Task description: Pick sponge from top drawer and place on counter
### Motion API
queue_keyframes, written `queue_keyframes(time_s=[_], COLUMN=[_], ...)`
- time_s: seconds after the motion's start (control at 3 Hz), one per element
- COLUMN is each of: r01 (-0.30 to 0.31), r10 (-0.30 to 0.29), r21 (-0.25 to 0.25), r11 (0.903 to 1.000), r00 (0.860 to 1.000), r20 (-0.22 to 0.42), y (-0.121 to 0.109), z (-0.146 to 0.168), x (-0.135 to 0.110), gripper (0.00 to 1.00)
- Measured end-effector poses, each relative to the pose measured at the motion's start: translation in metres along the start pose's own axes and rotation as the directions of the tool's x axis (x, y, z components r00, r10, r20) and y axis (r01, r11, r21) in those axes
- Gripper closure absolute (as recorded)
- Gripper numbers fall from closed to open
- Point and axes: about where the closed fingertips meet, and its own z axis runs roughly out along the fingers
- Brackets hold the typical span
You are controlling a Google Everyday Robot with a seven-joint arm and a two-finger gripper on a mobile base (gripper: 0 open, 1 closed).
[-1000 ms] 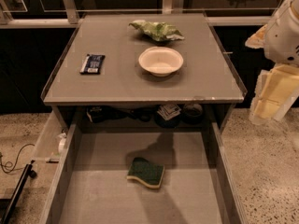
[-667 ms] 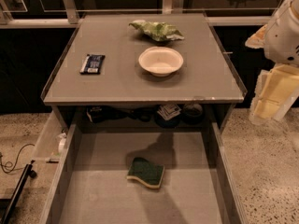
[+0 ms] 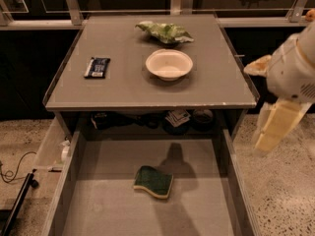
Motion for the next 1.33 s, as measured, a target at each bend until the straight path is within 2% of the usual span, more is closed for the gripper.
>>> queue_keyframes(time_s=[0.33,0.67,1.0,1.33], r01=[0.030,0.039,0.014,0.014], r10=[-0.022,-0.013,0.049,0.049], r21=[-0.053,-0.084,-0.175,-0.175], r11=[0.9981,0.9957,0.9844,0.9844], r00=[0.986,0.955,0.935,0.935], r20=[0.163,0.296,0.351,0.351], y=[0.027,0.053,0.085,0.085], z=[0.060,0.119,0.183,0.183], x=[-0.003,-0.015,-0.014,-0.014], gripper=[0.00,0.00,0.00,0.00])
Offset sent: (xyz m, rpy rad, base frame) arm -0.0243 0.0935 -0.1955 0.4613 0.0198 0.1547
